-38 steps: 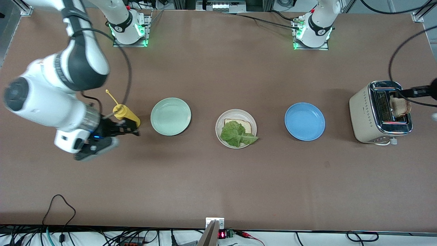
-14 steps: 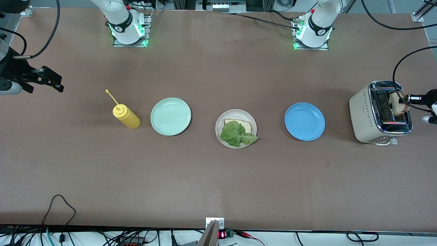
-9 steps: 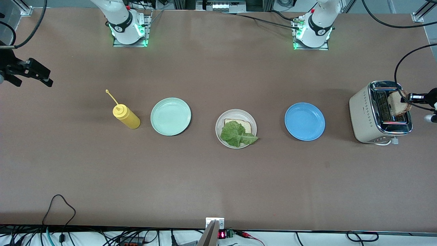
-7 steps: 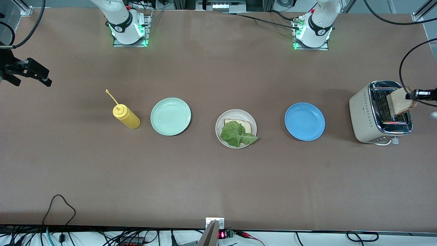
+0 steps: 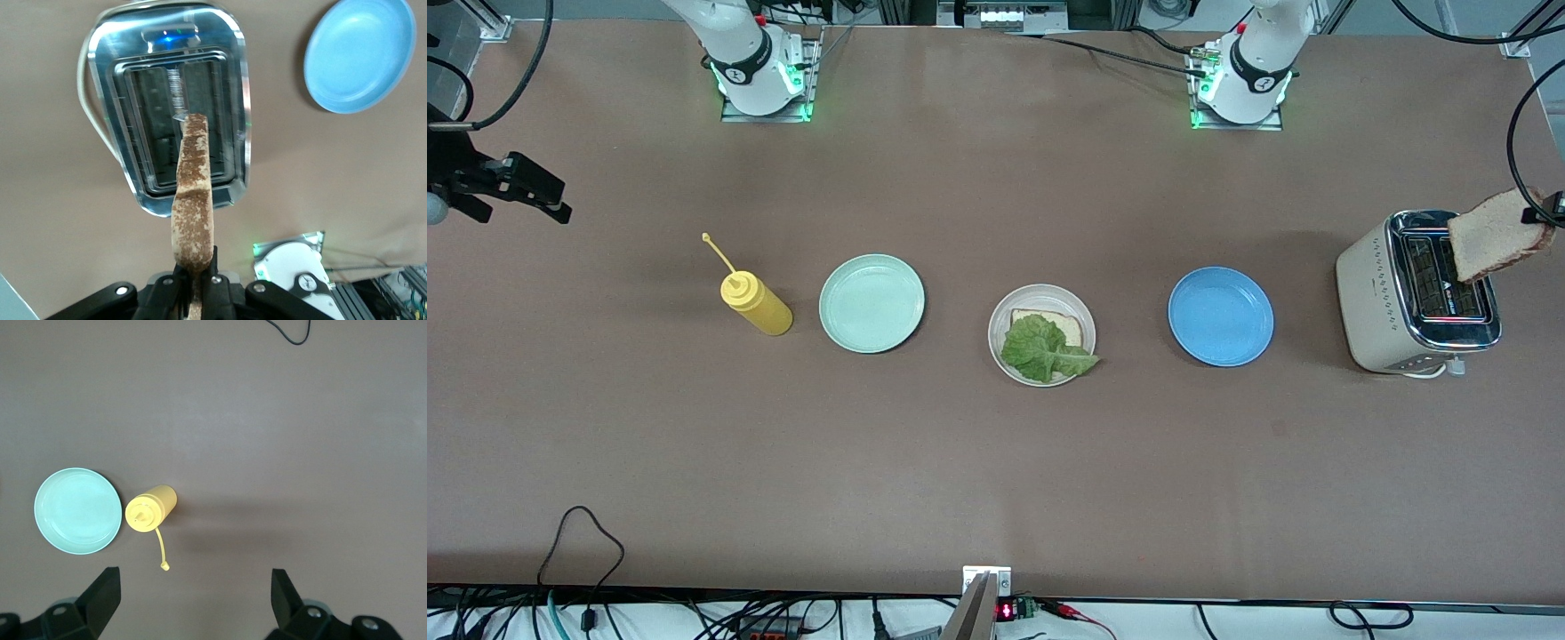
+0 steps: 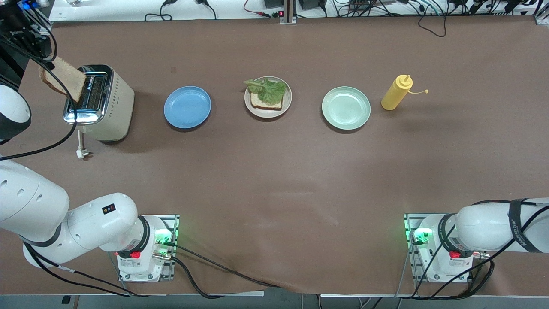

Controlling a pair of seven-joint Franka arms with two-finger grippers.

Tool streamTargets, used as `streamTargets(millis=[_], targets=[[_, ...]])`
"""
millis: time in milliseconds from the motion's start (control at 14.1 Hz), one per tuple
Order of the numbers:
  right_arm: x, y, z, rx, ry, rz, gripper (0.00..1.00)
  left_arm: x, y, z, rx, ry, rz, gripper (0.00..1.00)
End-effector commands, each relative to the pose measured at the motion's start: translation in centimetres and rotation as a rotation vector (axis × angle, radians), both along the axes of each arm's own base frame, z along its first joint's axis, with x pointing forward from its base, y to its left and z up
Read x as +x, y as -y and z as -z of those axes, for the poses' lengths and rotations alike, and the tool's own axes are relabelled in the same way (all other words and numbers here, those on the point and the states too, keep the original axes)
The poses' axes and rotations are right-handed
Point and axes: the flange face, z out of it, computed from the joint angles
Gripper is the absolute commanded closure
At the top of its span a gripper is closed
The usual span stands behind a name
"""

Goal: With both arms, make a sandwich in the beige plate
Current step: 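Lower the left gripper onto the bread slice in the toaster, then grasp the toasted bread and lift it out with the left gripper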

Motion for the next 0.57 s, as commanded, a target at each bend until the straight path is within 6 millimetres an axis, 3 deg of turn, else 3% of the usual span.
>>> streamTargets(millis=[0,71,213,355,426,498], targets=[[-0.3,-2.0,-0.1,0.007,-0.011,-0.036,0.0,1.1,6.9,-2.4,-0.047,-0.065,0.138,0.99],[-0.3,-3.5,-0.1,0.007,-0.011,-0.066,0.0,1.5,9.8,-2.1,-0.077,-0.084,0.198,0.99],[-0.4,-4.3,-0.1,0.007,-0.01,-0.082,0.0,3.0,16.4,-1.2,-0.106,-0.084,0.3,0.99],[-0.3,-5.0,0.0,0.009,-0.008,-0.097,0.0,4.5,20.8,0.5,-0.26,-0.049,0.32,0.99],[-0.3,-5.0,0.0,0.009,-0.011,-0.097,0.0,5.4,22.7,1.8,-0.343,-0.015,0.299,0.99],[-0.3,-4.8,0.1,0.009,-0.014,-0.094,0.0,6.2,24.1,4.9,-0.443,-0.024,0.265,0.99]])
